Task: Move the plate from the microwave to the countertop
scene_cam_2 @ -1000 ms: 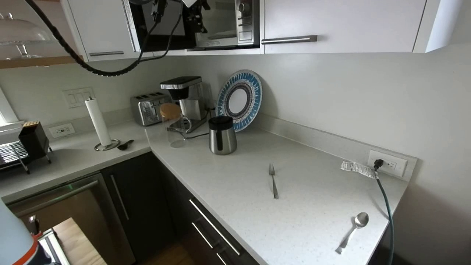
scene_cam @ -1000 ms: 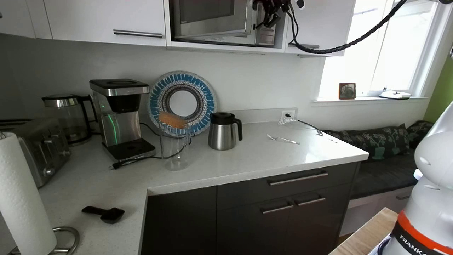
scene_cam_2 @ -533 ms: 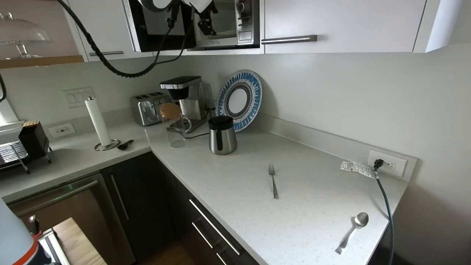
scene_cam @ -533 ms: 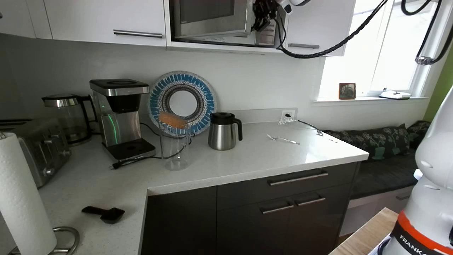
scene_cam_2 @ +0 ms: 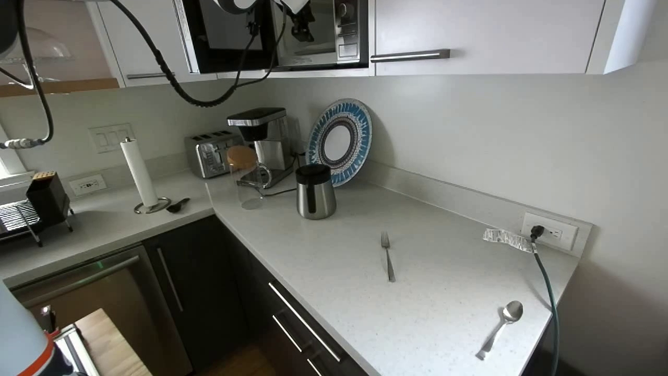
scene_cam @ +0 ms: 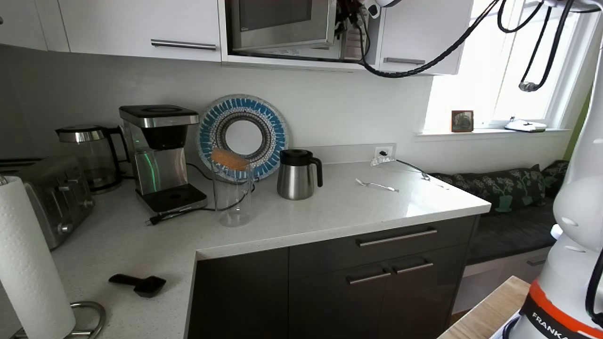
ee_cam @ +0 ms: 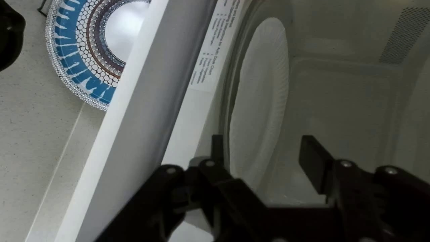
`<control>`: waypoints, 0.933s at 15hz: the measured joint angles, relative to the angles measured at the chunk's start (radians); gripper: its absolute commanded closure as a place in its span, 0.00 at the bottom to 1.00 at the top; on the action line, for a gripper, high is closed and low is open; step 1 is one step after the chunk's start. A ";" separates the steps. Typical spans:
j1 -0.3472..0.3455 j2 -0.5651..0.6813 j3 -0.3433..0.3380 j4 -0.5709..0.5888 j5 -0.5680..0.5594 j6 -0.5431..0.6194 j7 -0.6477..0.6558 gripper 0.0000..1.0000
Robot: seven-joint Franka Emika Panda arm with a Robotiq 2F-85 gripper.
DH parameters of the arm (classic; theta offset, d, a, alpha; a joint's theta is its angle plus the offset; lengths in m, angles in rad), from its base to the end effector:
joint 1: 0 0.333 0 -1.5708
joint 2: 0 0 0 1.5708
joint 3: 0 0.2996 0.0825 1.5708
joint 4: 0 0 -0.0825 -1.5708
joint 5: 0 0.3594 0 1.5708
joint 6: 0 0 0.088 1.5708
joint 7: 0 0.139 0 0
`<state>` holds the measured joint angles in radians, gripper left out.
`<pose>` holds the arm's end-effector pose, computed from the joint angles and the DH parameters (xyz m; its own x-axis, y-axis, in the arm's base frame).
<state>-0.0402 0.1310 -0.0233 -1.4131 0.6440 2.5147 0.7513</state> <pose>0.6415 -0.0333 0.7075 0.3690 -0.9262 0.0776 -0.3921 -0.2309 -0.8905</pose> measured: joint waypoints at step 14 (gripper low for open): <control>-0.025 0.153 -0.003 0.217 -0.005 -0.200 -0.007 0.50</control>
<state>-0.0652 0.2836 -0.0260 -1.1962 0.6387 2.3145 0.7439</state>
